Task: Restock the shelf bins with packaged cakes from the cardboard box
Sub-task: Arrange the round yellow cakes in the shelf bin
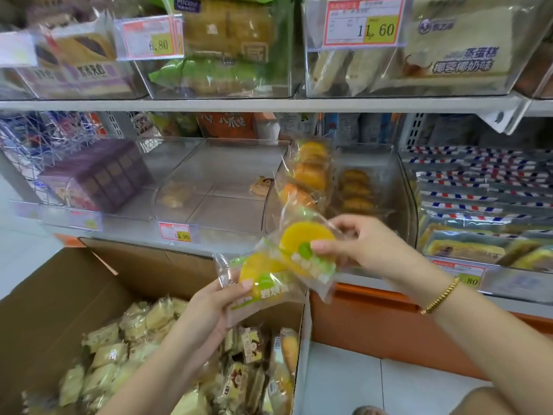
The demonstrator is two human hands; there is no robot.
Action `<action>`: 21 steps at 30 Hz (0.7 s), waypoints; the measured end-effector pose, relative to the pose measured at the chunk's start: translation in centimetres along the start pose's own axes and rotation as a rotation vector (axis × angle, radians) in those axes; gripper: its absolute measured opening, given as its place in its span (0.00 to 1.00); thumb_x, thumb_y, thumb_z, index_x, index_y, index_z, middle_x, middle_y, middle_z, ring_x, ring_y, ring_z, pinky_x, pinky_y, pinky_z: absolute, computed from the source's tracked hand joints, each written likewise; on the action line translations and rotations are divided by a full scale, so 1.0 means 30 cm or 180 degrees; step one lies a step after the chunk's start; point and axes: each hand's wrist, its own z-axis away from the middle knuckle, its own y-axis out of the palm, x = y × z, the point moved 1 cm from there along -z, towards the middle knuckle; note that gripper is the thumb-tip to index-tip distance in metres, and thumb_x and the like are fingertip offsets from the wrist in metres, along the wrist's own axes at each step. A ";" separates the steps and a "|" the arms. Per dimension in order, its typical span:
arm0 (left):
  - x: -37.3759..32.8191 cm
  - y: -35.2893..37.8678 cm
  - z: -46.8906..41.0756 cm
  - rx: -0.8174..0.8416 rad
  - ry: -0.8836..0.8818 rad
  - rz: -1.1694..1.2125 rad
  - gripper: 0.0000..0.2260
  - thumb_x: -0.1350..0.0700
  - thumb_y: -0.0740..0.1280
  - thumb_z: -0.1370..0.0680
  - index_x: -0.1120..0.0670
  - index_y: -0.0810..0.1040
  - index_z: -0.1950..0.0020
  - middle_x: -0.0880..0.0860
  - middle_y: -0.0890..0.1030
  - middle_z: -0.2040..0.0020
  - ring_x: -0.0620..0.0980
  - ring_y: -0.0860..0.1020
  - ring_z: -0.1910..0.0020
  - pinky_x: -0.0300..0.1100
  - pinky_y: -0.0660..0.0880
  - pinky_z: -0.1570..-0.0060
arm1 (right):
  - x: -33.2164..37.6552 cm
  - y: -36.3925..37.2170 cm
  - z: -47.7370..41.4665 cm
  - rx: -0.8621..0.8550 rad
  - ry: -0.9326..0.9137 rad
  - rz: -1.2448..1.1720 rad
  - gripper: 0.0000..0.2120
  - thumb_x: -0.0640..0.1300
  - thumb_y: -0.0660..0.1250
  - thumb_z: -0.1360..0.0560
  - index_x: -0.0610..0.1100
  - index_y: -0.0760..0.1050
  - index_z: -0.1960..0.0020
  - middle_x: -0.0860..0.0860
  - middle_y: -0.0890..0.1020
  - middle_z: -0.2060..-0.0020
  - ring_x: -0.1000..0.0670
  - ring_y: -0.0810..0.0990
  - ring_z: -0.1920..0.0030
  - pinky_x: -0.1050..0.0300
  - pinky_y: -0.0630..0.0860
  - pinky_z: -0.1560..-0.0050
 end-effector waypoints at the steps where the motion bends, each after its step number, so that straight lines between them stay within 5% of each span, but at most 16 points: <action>1: -0.004 -0.006 -0.003 -0.0064 0.0003 0.0104 0.17 0.62 0.65 0.24 0.62 0.74 0.35 0.61 0.82 0.44 0.57 0.83 0.48 0.44 0.81 0.52 | 0.017 -0.004 -0.027 -0.0369 -0.0257 0.0438 0.18 0.52 0.76 0.34 0.50 0.78 0.46 0.56 0.83 0.54 0.59 0.82 0.58 0.67 0.76 0.63; 4: -0.012 -0.026 0.004 -0.0360 0.0028 0.0277 0.13 0.63 0.62 0.22 0.63 0.74 0.38 0.57 0.85 0.56 0.51 0.83 0.68 0.35 0.77 0.74 | 0.057 0.012 -0.117 -0.1011 -0.0788 0.1611 0.23 0.57 0.74 0.32 0.52 0.75 0.41 0.59 0.78 0.50 0.58 0.76 0.51 0.69 0.70 0.58; 8: -0.023 -0.069 0.017 -0.0496 0.0125 0.0464 0.14 0.63 0.63 0.23 0.61 0.75 0.38 0.59 0.84 0.50 0.54 0.85 0.56 0.39 0.80 0.65 | 0.056 0.029 -0.201 -0.1343 -0.0921 0.2752 0.24 0.58 0.70 0.28 0.51 0.72 0.35 0.51 0.77 0.43 0.50 0.77 0.47 0.59 0.74 0.51; 12: -0.034 -0.101 0.014 -0.0341 0.0187 0.0452 0.19 0.62 0.64 0.23 0.60 0.72 0.32 0.61 0.80 0.40 0.60 0.80 0.42 0.47 0.78 0.45 | 0.059 0.002 -0.218 -0.1343 -0.0946 0.2951 0.26 0.58 0.71 0.29 0.50 0.74 0.34 0.49 0.68 0.34 0.46 0.72 0.38 0.51 0.72 0.38; 15: -0.037 -0.103 0.003 -0.0294 0.0223 0.0378 0.18 0.62 0.63 0.23 0.60 0.72 0.32 0.60 0.80 0.39 0.61 0.79 0.41 0.47 0.77 0.44 | 0.088 0.003 -0.238 -0.0910 -0.0905 0.2994 0.25 0.56 0.72 0.29 0.51 0.74 0.34 0.48 0.61 0.26 0.42 0.62 0.28 0.47 0.64 0.30; 18: -0.042 -0.097 -0.003 -0.0270 0.0304 0.0263 0.19 0.62 0.64 0.24 0.61 0.72 0.33 0.60 0.80 0.39 0.61 0.79 0.42 0.47 0.77 0.44 | 0.108 0.003 -0.256 -0.0489 -0.0699 0.2979 0.24 0.54 0.72 0.29 0.50 0.71 0.36 0.47 0.75 0.36 0.47 0.74 0.38 0.53 0.74 0.41; 21: -0.052 -0.086 0.000 -0.0165 0.0388 0.0185 0.18 0.62 0.64 0.23 0.60 0.72 0.33 0.61 0.80 0.40 0.61 0.79 0.42 0.48 0.77 0.43 | 0.093 0.003 -0.255 -0.0760 -0.0797 0.3100 0.25 0.56 0.71 0.28 0.50 0.70 0.36 0.47 0.78 0.41 0.46 0.75 0.39 0.52 0.75 0.42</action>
